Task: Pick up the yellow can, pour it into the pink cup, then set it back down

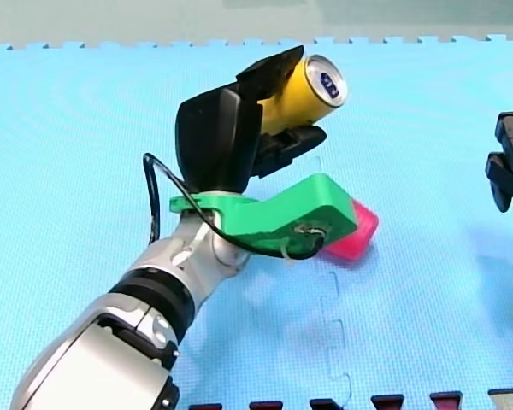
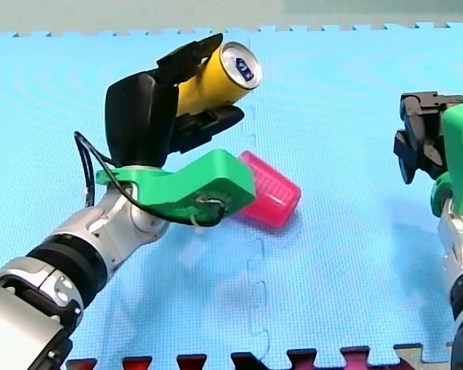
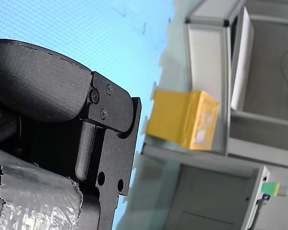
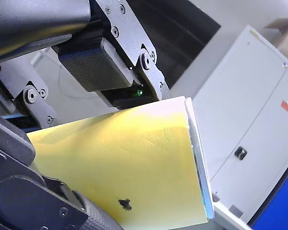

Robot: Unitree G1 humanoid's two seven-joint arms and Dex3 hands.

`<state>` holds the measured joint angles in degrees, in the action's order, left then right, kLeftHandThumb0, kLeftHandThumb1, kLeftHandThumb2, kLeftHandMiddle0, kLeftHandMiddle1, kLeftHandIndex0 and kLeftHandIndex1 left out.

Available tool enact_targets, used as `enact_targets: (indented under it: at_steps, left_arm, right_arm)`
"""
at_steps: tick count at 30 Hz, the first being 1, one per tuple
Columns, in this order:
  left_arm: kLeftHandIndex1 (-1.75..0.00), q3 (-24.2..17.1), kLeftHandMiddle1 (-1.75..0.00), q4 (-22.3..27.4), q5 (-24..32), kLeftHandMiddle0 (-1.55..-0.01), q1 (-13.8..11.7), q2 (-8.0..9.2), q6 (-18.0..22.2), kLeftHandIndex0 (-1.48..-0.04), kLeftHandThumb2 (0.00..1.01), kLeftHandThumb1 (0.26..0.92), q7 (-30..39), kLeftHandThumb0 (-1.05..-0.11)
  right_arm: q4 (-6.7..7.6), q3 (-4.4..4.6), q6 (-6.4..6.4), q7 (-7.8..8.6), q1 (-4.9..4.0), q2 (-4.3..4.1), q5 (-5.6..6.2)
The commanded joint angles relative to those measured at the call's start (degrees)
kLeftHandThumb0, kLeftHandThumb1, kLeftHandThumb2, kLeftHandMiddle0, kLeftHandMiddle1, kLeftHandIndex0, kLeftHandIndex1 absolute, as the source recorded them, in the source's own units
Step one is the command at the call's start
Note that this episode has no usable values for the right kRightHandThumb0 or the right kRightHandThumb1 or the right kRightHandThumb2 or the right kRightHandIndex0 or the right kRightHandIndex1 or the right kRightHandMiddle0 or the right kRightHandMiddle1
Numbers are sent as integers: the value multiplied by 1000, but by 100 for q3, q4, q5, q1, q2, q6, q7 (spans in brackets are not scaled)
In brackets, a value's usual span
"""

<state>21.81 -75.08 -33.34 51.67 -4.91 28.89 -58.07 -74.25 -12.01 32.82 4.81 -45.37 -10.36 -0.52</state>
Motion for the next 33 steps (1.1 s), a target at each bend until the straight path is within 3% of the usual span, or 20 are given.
enact_targets:
  at_steps: [1, 4, 7, 9, 14, 22, 33]
  left_arm:
    - [-1, -61, -7, 21, 42, -1134, -43, 30, 89, -1079, 0, 783, -70, -465]
    - [-3, -396, -6, 35, 368, -1136, -199, 28, 297, -1084, 0, 782, -36, -461]
    - [-18, -1471, -22, 77, 1667, -1178, -527, -229, 1006, -1120, 1, 784, 848, -456]
    - [-16, -1812, -26, 103, 2116, -1195, -694, -310, 1259, -1126, 1, 785, 1186, -456]
    - [-13, -1853, -31, 156, 2142, -1235, -935, -142, 1592, -1138, 1, 785, 1116, -458]
    - [-12, -2116, -31, 142, 2262, -1275, -1184, -136, 1975, -1160, 1, 785, 1470, -438]
    - [-1, -2193, -18, 120, 2005, -1285, -1320, -93, 1898, -1158, 1, 789, 1267, -451]
  right_arm:
    - [9, -4, 31, -3, -3, -32, 11]
    - [15, -2, 29, 3, 5, -33, 12]
    - [29, -13, 25, 44, 33, -50, 31]
    - [37, -21, 23, 79, 55, -69, 42]
    - [40, 2, -18, 63, 66, -118, 5]
    - [28, 22, -110, 32, 55, -145, -9]
    - [25, 103, -260, 15, 15, -238, -72]
